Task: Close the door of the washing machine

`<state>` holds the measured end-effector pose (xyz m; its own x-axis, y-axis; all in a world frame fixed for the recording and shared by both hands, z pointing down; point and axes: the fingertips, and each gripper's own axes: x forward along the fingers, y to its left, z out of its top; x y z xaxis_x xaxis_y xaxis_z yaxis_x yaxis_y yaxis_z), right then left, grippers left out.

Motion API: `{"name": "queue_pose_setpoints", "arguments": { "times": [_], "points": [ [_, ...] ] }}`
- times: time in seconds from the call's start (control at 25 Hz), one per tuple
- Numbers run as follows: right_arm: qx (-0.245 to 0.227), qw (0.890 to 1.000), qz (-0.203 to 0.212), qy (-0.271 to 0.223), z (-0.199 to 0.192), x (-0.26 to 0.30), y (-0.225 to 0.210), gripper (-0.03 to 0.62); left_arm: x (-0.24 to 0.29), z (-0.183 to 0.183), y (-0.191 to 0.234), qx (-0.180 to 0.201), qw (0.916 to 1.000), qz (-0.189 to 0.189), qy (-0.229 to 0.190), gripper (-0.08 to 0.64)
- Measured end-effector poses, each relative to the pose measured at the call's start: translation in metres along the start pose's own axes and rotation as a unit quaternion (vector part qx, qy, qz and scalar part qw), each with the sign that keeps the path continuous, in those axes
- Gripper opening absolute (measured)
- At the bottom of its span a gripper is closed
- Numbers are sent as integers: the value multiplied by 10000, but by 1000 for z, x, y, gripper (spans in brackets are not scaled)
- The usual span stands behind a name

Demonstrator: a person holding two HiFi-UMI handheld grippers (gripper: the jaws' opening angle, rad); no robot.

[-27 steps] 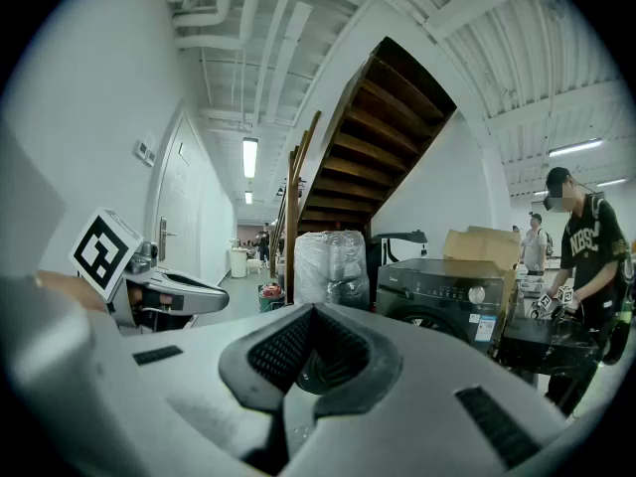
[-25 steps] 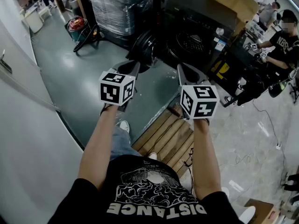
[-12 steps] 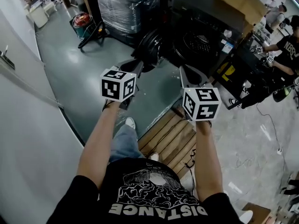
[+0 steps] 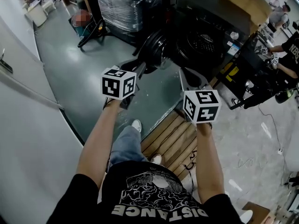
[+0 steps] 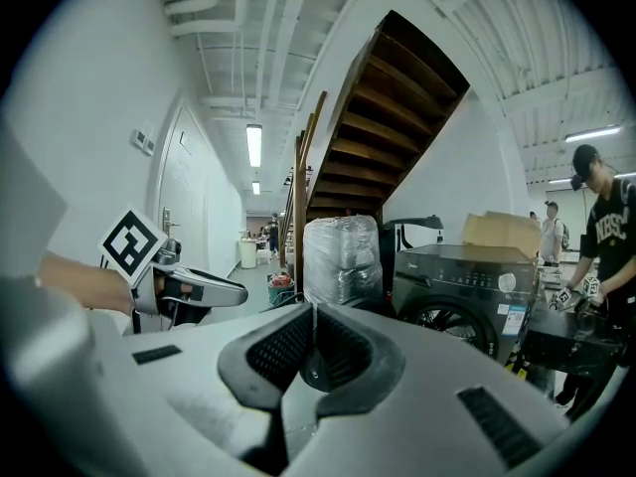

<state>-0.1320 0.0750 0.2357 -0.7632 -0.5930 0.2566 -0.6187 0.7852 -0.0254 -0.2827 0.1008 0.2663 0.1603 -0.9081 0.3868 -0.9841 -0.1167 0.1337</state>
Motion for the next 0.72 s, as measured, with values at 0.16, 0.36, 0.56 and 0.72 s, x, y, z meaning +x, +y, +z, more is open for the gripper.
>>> {"name": "queue_pose_setpoints", "arguments": {
  "times": [0.16,0.36,0.56,0.72],
  "points": [
    [59,10000,20,54,-1,22,0,23,15,-5,21,-19,9999,-45,144,129],
    [87,9999,20,109,1,51,3,24,34,-7,48,7,9994,-137,303,152],
    [135,9998,-33,144,1,78,-2,25,60,-8,71,14,9986,-284,436,175],
    [158,9997,-54,185,-1,103,-7,23,87,-14,90,113,9975,-375,596,183]
  ]
}}
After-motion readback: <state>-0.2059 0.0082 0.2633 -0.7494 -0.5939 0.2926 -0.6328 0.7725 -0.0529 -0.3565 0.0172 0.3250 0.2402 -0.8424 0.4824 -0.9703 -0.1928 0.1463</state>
